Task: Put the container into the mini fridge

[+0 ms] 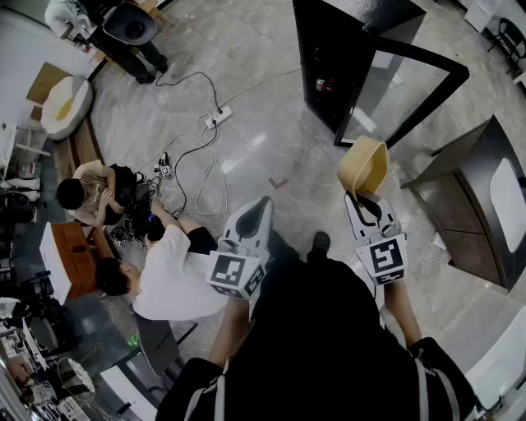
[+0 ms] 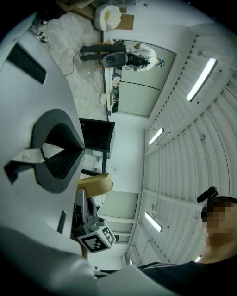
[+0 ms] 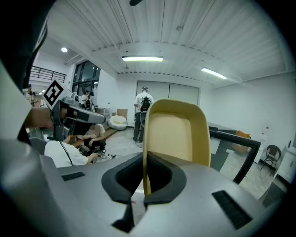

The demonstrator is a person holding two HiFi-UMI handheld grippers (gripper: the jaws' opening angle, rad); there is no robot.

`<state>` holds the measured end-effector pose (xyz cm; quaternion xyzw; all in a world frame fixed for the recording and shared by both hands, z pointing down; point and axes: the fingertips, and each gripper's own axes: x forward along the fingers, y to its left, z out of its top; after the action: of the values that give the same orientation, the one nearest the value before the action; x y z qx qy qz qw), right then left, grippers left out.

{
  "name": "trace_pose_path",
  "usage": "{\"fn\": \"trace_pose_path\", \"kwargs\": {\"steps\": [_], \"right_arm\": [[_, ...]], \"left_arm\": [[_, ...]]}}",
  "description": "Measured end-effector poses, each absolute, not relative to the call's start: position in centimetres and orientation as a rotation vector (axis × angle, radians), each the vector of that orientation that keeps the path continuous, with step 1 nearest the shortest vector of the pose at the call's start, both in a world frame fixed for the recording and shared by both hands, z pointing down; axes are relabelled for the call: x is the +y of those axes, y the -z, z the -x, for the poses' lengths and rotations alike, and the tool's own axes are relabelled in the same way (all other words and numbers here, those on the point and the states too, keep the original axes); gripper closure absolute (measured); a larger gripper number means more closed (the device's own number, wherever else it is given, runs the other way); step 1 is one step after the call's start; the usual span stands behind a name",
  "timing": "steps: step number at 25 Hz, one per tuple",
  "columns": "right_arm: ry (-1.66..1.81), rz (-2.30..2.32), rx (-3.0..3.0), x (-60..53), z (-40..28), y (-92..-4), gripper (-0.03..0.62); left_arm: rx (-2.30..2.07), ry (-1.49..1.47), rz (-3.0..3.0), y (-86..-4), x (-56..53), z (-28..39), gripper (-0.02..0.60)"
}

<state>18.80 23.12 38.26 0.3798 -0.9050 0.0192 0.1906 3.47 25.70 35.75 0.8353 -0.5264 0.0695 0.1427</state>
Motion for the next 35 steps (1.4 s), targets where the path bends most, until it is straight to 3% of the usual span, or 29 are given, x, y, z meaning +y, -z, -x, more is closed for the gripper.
{"fn": "trace_pose_path", "kwargs": {"steps": [18, 35], "right_arm": [[-0.175, -1.058, -2.695, 26.3, -18.9, -36.3, 0.571], [-0.161, -1.019, -2.626, 20.7, -13.1, -38.0, 0.568]], "left_arm": [[-1.508, -0.256, -2.433, -35.5, 29.6, -6.1, 0.549], [-1.439, -0.213, -2.444, -37.1, 23.1, -1.1, 0.549]]}}
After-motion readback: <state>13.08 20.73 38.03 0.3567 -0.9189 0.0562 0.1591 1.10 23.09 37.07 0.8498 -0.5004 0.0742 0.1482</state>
